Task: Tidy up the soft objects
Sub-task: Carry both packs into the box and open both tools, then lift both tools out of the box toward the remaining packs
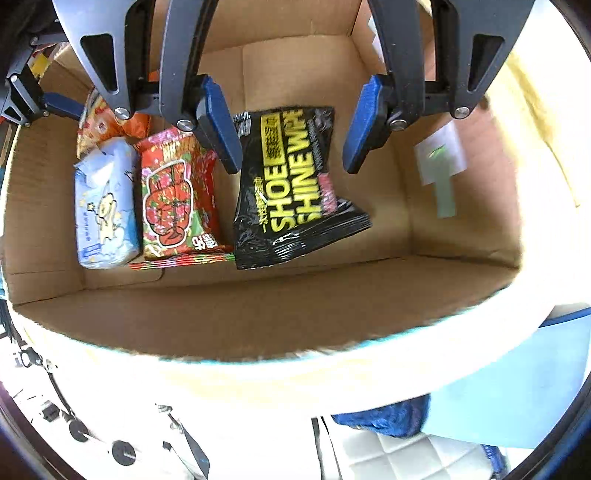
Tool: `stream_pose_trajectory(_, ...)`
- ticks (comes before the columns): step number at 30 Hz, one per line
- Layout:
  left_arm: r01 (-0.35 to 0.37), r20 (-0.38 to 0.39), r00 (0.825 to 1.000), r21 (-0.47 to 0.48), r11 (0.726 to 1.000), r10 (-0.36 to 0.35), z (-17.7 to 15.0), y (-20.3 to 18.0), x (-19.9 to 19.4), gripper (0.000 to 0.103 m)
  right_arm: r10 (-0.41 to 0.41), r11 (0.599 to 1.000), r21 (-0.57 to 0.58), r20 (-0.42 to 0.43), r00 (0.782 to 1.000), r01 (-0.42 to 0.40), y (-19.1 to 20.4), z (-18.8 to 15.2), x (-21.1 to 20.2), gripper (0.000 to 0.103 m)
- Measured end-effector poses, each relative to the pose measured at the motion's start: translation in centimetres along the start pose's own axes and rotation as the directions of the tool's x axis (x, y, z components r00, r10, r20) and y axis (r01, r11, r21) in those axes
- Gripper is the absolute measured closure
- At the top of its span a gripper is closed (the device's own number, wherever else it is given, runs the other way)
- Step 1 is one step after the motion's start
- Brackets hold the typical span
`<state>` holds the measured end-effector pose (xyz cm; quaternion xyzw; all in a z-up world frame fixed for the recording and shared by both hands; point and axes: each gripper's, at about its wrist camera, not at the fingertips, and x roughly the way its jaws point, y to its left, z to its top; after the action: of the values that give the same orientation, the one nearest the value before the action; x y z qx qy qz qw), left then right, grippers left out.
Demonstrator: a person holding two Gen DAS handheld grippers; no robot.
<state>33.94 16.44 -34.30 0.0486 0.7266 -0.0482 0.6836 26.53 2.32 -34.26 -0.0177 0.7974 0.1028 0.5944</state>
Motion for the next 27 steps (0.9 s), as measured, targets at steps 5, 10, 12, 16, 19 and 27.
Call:
stream_pose_trajectory(5,0.035,0.046,0.998,-0.056,0.998,-0.032,-2.3,0.7,-2.7,0.048,-0.036,0.999,0.011,0.055,0.998,0.035,-1.0,-1.2,-2.3,0.03)
stream_pose_trajectory(10,0.058,0.104,0.993,-0.101,0.993,-0.048,-5.4,0.5,-5.4,0.048,-0.038,0.999,0.035,0.123,0.992,0.033,-0.9,-3.7,-5.6,0.014)
stream_pose_trajectory(12,0.068,0.138,0.989,-0.117,0.991,-0.052,-5.6,1.1,-7.4,0.048,-0.042,0.998,0.05,0.164,0.986,0.034,-1.1,-4.3,-6.7,0.009)
stream_pose_trajectory(16,0.065,0.206,0.978,-0.146,0.987,-0.034,-9.1,1.2,-9.5,0.048,-0.072,0.996,0.069,0.227,0.971,0.058,-1.7,-5.0,-8.5,0.009)
stream_pose_trajectory(19,0.066,0.25,0.968,-0.16,0.985,-0.024,-10.7,1.0,-10.6,0.039,-0.081,0.995,0.081,0.262,0.962,0.062,-1.3,-5.5,-8.6,0.009)
stream_pose_trajectory(27,0.067,0.318,0.948,-0.179,0.982,-0.007,-13.4,0.1,-12.4,0.006,-0.093,0.994,0.089,0.337,0.937,0.067,0.8,-7.4,-9.0,0.001)
